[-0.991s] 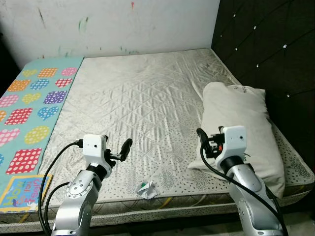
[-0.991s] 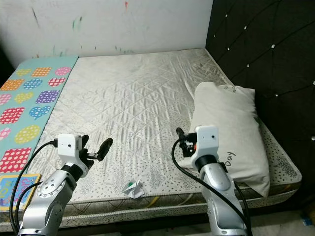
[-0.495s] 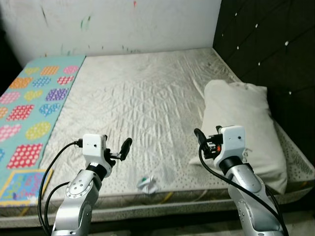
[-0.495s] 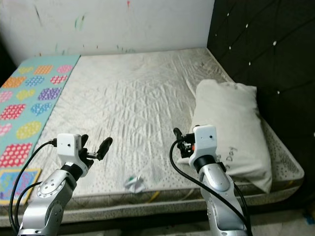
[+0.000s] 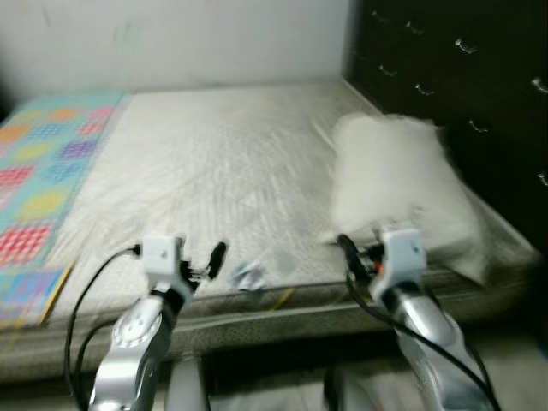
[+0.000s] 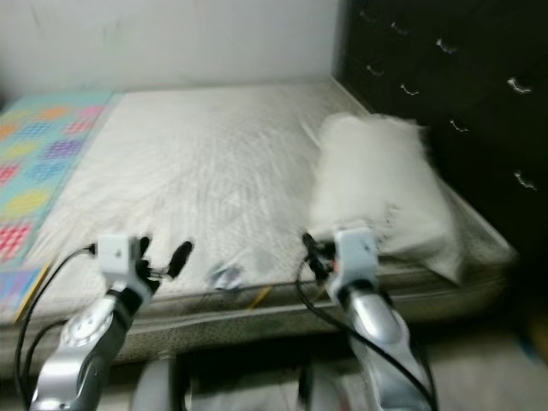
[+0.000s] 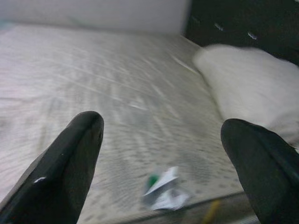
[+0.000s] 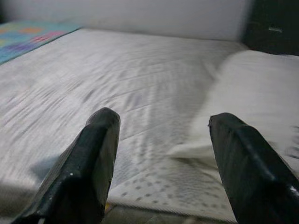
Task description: Clean up the room
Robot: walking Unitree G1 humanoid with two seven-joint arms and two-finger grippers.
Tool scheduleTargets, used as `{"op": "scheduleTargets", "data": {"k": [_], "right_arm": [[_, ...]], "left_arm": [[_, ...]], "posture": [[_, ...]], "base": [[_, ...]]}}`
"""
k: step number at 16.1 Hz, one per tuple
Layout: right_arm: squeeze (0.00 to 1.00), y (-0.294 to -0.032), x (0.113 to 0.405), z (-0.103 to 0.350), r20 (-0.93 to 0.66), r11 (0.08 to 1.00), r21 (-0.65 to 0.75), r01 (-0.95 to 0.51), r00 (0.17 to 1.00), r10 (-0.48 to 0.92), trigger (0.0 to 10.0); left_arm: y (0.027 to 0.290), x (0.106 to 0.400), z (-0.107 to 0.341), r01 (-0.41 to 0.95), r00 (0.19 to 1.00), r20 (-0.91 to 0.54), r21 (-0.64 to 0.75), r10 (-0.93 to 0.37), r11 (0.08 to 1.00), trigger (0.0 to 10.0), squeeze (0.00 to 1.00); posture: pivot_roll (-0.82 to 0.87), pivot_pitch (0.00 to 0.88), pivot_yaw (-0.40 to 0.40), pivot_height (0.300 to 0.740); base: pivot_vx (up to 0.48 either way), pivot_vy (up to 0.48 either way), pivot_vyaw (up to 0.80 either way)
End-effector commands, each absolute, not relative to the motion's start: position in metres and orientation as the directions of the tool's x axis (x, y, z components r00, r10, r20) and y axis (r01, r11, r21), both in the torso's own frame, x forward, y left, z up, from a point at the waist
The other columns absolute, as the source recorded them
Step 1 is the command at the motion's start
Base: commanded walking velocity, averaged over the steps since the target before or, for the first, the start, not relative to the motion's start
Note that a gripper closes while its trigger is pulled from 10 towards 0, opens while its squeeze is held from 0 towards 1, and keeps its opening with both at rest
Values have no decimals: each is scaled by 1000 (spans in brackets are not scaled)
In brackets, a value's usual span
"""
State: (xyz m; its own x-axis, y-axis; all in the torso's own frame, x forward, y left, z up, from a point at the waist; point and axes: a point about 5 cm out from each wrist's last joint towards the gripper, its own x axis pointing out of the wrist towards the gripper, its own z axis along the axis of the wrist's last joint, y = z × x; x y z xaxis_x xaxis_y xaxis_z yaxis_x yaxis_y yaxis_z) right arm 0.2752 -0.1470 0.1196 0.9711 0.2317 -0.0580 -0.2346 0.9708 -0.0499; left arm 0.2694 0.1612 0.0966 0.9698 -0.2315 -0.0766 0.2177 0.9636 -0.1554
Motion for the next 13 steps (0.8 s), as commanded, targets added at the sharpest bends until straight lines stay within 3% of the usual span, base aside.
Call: {"op": "scheduleTargets", "data": {"k": [1, 13], "right_arm": [[0, -144, 274, 119, -58, 968, -38, -247, 968, 244, 10000], [0, -144, 276, 118, -51, 970, -42, -241, 970, 239, 10000]], "left_arm": [[166, 266, 85, 187, 968, -138, -159, -210, 969, 10000, 0], [165, 269, 90, 209, 967, -113, -170, -230, 963, 10000, 0]], "posture": [[-239, 0, 33, 591], [-241, 0, 41, 591]], "base": [[0, 0, 0], [0, 0, 0]]}}
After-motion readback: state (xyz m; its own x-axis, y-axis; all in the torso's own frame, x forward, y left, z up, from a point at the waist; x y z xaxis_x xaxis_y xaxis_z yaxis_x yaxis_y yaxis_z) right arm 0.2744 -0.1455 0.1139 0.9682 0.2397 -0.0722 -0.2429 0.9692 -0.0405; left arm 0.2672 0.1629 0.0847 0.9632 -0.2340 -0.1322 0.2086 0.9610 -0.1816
